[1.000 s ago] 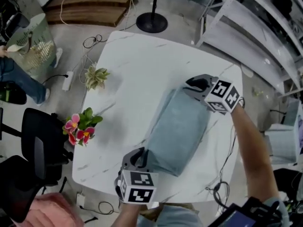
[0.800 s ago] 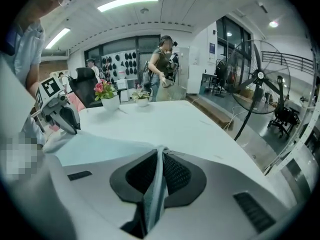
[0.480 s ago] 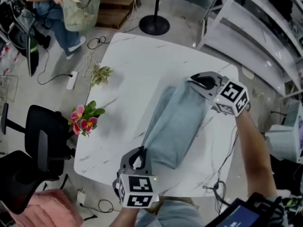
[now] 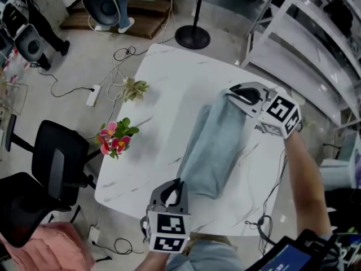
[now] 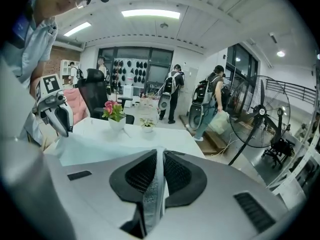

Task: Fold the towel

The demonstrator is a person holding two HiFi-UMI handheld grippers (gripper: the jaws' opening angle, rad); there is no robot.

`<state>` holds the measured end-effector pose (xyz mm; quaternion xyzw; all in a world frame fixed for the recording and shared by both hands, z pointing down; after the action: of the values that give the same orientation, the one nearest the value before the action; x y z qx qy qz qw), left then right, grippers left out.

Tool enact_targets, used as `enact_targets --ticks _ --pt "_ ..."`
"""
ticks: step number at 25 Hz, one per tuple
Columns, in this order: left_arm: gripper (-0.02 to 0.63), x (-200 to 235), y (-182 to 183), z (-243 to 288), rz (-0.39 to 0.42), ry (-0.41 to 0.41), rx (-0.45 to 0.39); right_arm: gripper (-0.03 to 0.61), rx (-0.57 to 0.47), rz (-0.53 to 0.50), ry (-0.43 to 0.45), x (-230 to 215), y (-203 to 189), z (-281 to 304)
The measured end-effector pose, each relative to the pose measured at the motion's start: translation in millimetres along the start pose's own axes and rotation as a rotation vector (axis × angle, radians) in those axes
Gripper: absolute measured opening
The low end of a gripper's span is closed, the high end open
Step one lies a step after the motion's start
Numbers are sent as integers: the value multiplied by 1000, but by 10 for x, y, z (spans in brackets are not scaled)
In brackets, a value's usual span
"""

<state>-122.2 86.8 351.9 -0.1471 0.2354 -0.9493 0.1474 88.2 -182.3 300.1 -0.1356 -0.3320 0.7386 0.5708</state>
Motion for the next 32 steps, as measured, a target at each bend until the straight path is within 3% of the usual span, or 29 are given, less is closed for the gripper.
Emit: enact_targets --ticks 10,18,21,23,24,26,28,30,32 --pt "32 294 -219 388 -122 -71 80 58 168 -37 91 -42 -98 850" --pt "32 449 -266 602 -120 -77 139 56 287 16 147 -54 -425 1344" --pt "29 464 -267 632 -96 -74 143 59 275 56 140 -48 -410 1360" --pt "32 474 -255 582 -89 -88 133 203 217 138 172 -128 -330 1230" --pt "44 484 -251 538 -93 -102 123 225 155 198 192 -178 -275 1112" --pt "91 518 -251 434 -99 -124 102 230 13 304 199 -256 -156 827" --pt "129 573 -250 326 -96 -112 77 230 -83 345 174 -253 -30 549" --pt "125 613 -250 200 -96 -82 32 210 -102 308 148 -75 69 315" --pt "73 597 -254 108 -84 -66 -10 159 -65 239 142 303 62 149"
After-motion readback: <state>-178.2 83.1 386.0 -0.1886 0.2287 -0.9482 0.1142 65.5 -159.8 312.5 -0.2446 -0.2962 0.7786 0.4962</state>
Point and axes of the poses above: the fingertips, and each gripper's own axes: z forward along the fingers, x to its left, y out of its top, the point moved 10 cm from there along -z, backward along the fingers, and after that the axes turned 15 degrees about x, right-handed, at the moved point
